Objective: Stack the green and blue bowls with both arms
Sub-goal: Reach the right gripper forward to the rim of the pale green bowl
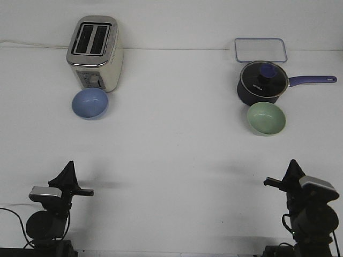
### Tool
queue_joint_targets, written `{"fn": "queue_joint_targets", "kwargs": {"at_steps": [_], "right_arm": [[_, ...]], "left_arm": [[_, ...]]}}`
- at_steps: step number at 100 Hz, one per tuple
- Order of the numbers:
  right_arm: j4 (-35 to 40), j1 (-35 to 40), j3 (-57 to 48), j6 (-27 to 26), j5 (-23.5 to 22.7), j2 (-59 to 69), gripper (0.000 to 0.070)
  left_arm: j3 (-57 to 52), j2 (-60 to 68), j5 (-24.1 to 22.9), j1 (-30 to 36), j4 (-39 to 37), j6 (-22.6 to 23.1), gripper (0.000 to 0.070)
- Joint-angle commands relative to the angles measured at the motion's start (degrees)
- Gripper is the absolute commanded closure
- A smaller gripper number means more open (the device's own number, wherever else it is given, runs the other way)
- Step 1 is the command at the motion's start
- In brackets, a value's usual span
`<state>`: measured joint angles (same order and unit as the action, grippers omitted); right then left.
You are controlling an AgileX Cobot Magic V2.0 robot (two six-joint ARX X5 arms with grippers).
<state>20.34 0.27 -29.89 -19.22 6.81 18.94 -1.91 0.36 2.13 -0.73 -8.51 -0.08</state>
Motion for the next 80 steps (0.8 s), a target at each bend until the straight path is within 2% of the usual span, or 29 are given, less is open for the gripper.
{"fn": "queue_joint_targets", "kwargs": {"at_steps": [1,3,4,9,12,14,40,58,80], "right_arm": [[2.54,0.02,-5.73,1.75,0.09,6.1,0.0597],[4.11,0.02,-8.31,1.9,0.07,9.03,0.0497],[4.42,0.02,-8.83,1.92,0.07,9.57,0.0474],[7.04,0.02,-13.22,2.36,0.13,14.32,0.0266],[8.48,0.0,-15.65,2.8,0.13,17.11,0.0186],[9.33,-0.02,-17.27,3.17,0.13,19.02,0.0164],[16.5,-3.02,-34.49,6.08,-1.38,42.29,0.0162],[18.08,-6.91,-42.77,8.7,-2.82,58.12,0.0162],[19.15,-11.08,-49.79,9.03,-6.71,74.03,0.0162]], "left_arm": [[1.11,-0.07,0.28,0.04,-0.55,0.28,0.0685],[1.11,-0.07,0.28,0.04,-0.57,0.28,0.0685],[1.11,-0.07,0.28,0.04,-0.57,0.28,0.0685],[1.11,-0.07,0.28,0.04,-0.55,0.28,0.0685],[1.11,-0.07,0.28,0.04,-0.55,0.28,0.0685],[1.11,-0.07,0.28,0.04,-0.55,0.28,0.0685],[1.11,-0.07,0.28,0.04,-0.57,0.28,0.0685],[1.11,-0.07,0.28,0.04,-0.55,0.28,0.0685],[1.11,-0.07,0.28,0.04,-0.55,0.28,0.0685]]}}
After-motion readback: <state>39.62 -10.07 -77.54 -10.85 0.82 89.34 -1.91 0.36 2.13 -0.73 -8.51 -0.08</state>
